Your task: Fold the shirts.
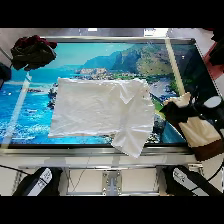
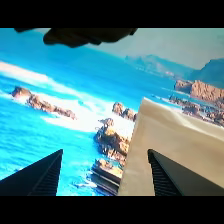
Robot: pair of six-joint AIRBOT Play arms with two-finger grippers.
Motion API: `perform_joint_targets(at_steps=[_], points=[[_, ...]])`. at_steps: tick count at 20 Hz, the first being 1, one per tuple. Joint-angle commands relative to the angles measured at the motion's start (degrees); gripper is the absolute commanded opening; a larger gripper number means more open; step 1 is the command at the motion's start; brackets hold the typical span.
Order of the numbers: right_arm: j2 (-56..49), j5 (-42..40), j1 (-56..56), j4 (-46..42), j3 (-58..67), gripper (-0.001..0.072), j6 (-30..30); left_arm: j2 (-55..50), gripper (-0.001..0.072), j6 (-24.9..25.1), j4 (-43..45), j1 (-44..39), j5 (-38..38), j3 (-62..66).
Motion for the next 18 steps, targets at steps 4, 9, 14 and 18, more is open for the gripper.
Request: perform_joint_targets(at_steps=[4,9,14,18], points=[[1.8,-1.2,-0.3,7.4,-18.0,0.0550,1.0,5.0,0.0606,0.3,-9.4,1.3,1.2,-9.0],[1.7,-16.1,6.1,16.6,-23.8,0.0549,1.0,5.0,0.0606,0.3,-10.5,1.3,1.0,-9.0],[1.7,-30.8,14.7,22.1,-24.5,0.0423,4.0,5.0,0.0607,0.5,-10.4,1.3,1.0,-9.0],[2.2,-29.0,14.4,22.3,-23.4,0.0037,3.4,5.1,0.0607,1.1,-7.9,1.5,0.3,-9.0]])
